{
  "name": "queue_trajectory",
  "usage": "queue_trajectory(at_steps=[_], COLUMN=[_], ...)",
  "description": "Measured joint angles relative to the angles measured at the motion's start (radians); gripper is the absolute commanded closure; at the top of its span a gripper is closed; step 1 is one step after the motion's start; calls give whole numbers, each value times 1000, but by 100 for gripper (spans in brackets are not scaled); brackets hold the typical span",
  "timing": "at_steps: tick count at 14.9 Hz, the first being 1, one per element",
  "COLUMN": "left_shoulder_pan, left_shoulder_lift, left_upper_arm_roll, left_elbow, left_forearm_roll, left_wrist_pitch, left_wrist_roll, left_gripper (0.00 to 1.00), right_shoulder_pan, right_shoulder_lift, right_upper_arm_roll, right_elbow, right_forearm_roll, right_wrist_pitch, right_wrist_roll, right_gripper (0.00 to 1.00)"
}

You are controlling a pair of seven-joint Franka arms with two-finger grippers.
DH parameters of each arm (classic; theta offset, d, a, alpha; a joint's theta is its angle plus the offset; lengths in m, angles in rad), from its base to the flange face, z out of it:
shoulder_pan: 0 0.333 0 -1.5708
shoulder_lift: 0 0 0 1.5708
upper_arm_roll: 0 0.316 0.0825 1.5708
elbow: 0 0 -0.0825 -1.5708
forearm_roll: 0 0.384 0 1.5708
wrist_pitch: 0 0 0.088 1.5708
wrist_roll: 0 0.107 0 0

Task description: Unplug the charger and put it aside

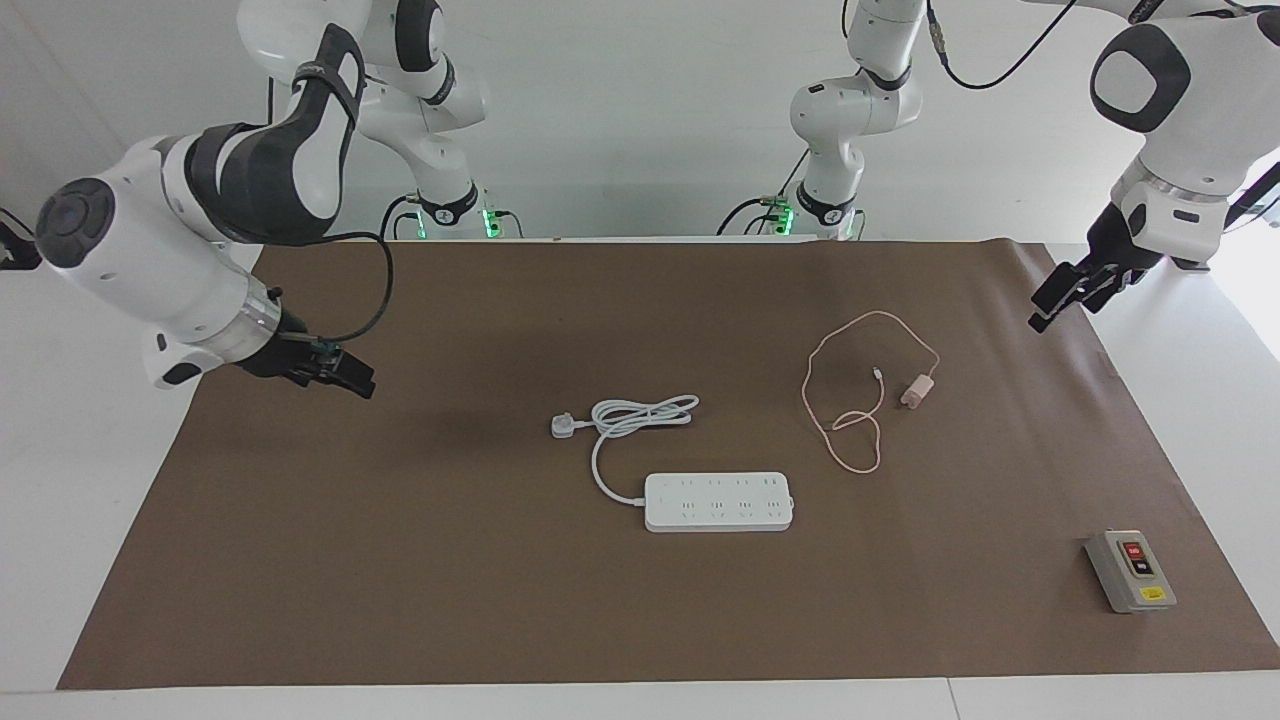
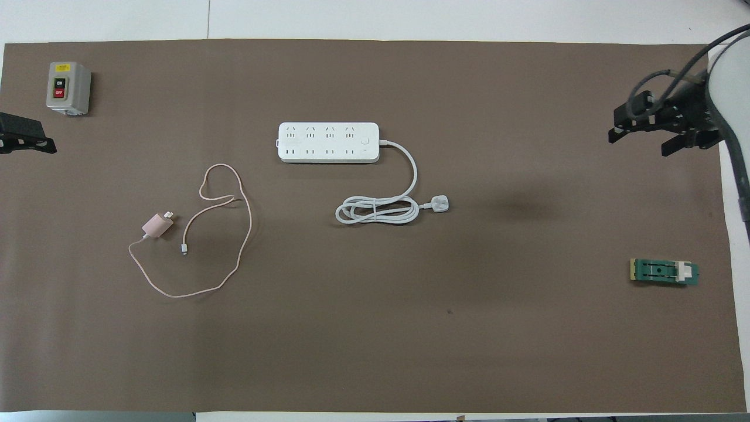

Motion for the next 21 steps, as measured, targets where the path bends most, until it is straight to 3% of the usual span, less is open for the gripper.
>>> queue_trajectory(at_steps=[6,9,12,15,21], left_shoulder_pan=[-58,-145,-162,-171,-182], left_shoulder_lift=[-63,-103,-123,-122,-126], left_upper_arm_roll=[12,102,128,127,118], left_elbow=[-51,-67,-69,-74,-77], left_forearm_roll=[0,0,0,0,0], left_wrist_pitch=[10,-24,-72,-83,-149], left_wrist_roll=[-22,52,121,131,195], left_gripper=[0,0,0,0,0], right_shoulder_pan=[-168,-187,-246,-297,-301], right_shoulder_lift=[-165,-301,-421,-457,-457], right_upper_arm_roll=[189,252,327,413,428], right_elbow=[-17,-107,-233,-302,-336], right_forearm_roll=[-192,-236,-255,-302,-307], right_wrist_pitch=[-69,-82,-83,-62,14], right_wrist_roll=[-156,-156,-157,-157,-154], right_gripper=[0,0,0,0,0])
